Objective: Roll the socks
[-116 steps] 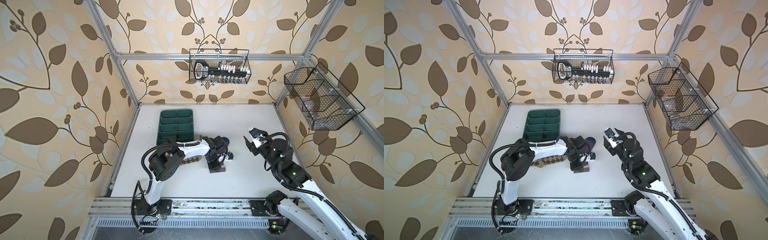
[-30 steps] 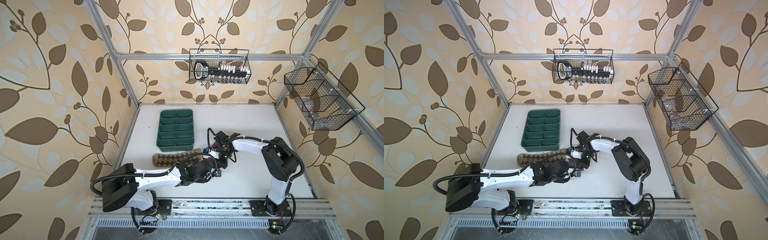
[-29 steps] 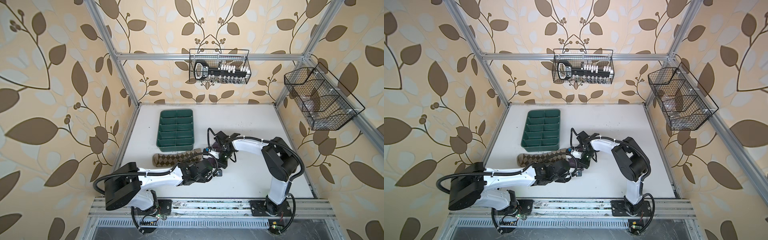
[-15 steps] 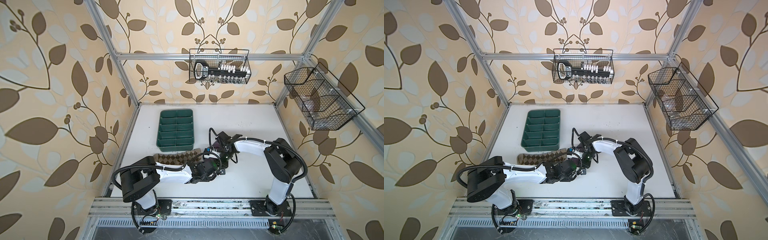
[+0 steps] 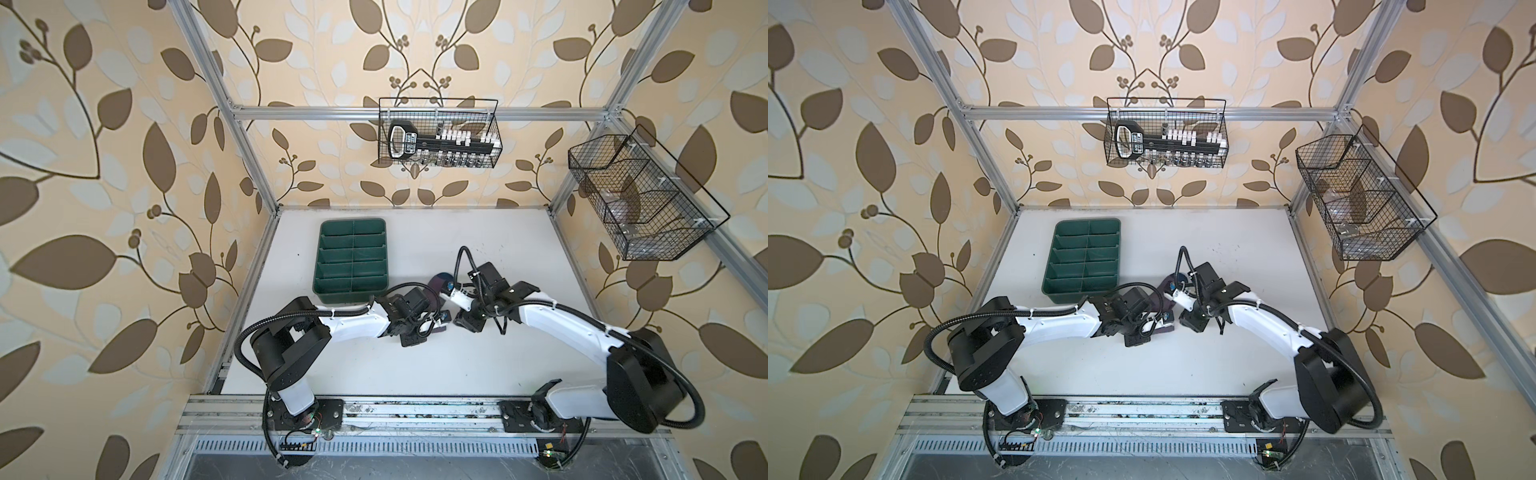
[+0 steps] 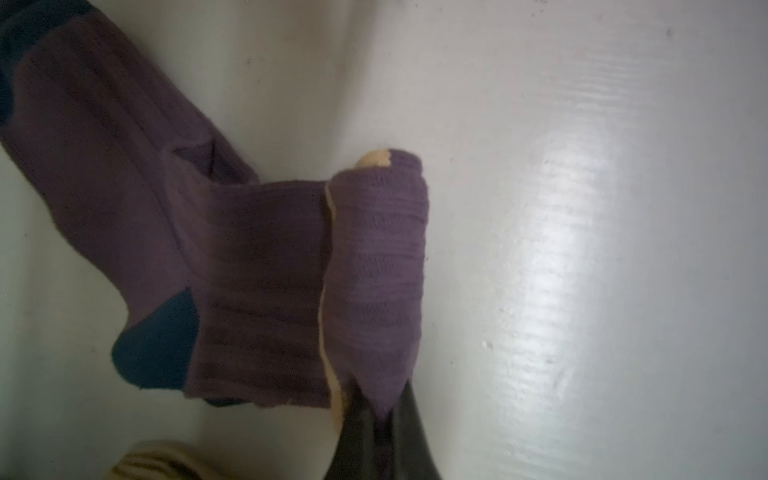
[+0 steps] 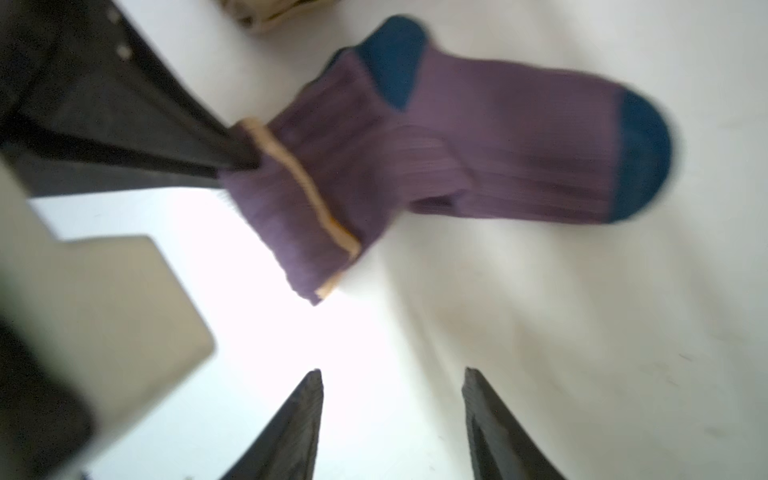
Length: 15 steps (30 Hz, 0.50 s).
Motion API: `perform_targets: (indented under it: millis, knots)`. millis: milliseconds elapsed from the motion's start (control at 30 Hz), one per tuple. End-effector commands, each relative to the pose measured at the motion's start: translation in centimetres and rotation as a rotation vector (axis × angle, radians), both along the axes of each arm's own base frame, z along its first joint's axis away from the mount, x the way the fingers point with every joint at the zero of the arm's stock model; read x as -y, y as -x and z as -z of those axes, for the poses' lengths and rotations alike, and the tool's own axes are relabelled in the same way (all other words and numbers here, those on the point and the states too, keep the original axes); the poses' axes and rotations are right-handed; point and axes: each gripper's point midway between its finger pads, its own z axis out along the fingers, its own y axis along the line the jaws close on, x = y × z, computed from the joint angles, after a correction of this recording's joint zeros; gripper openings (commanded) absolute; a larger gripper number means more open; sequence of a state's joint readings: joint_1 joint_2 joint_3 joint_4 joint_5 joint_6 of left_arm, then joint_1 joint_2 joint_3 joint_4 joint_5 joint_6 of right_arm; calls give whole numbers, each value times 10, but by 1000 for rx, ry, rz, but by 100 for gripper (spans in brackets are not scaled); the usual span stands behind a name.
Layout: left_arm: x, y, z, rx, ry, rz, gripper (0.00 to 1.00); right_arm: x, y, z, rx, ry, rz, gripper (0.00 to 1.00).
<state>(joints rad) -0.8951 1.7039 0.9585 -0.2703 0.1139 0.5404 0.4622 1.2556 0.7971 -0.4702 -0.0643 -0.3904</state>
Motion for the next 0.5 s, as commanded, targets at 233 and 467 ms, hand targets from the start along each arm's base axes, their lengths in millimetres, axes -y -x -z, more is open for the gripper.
perform_targets:
  millis: [233, 467]
  knots:
    - [9, 25, 11, -530, 10, -36, 0, 30, 40, -139, 710, -208, -90, 70]
    - [9, 15, 13, -631, 57, -98, 0, -9, 85, -54, 545, 153, -516, 68]
